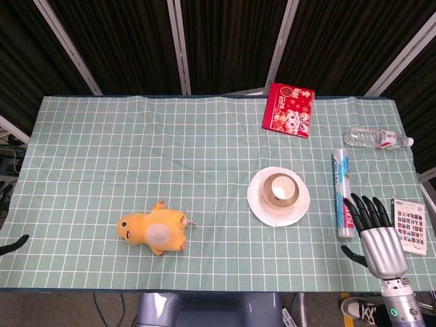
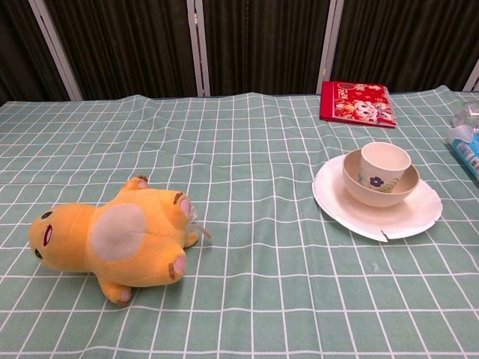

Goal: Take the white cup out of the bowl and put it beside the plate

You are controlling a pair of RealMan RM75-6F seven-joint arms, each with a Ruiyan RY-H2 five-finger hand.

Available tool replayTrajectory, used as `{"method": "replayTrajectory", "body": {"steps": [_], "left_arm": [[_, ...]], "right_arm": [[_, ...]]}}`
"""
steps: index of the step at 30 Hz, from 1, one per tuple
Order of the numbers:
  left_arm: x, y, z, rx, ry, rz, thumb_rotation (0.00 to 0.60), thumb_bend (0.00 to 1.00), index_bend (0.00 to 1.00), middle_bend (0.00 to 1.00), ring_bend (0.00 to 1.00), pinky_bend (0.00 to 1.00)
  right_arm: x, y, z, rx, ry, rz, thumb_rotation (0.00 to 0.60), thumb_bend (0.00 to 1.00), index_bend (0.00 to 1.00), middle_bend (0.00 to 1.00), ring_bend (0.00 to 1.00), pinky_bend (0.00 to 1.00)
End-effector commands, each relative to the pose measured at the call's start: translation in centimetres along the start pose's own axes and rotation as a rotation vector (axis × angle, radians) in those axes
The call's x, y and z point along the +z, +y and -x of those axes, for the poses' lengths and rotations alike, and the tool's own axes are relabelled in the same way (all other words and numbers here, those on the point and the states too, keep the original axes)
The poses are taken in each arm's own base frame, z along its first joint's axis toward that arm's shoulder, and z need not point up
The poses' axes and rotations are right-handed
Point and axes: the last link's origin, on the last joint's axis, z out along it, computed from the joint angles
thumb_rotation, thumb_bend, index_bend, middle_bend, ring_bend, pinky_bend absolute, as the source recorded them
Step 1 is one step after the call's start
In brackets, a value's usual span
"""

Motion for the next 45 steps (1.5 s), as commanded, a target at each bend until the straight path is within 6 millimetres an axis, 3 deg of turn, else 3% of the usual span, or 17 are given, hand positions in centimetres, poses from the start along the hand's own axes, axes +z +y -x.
{"method": "replayTrajectory", "body": {"steps": [1,26,34,38,45], "left_arm": [[0.0,0.0,0.0,0.001,0.000,0.000,0.600,0.00,0.00,0.00,0.00,0.00],[-0.3,-0.1,-0.6,-0.011,0.021,-0.006,0.600,0.00,0.00,0.00,0.00,0.00],[-0.1,-0.2,-0.8,-0.021,0.025,-0.011,0.600,0.00,0.00,0.00,0.00,0.00],[-0.1,-0.3,-0.8,-0.024,0.028,-0.014,0.600,0.00,0.00,0.00,0.00,0.00],[0.0,-0.5,-0.8,-0.031,0.023,-0.013,0.600,0.00,0.00,0.00,0.00,0.00]], "right_arm": [[0.0,0.0,0.0,0.000,-0.001,0.002,0.600,0.02,0.00,0.00,0.00,0.00],[0.5,-0.9,0.5,-0.005,0.005,-0.043,0.600,0.02,0.00,0.00,0.00,0.00],[5.2,-3.9,1.5,0.007,-0.003,-0.104,0.600,0.08,0.16,0.00,0.00,0.00],[7.2,-5.3,2.2,0.002,-0.007,-0.123,0.600,0.16,0.29,0.00,0.00,0.00],[11.1,-8.2,4.6,-0.001,-0.039,-0.137,0.600,0.22,0.42,0.00,0.00,0.00]]}}
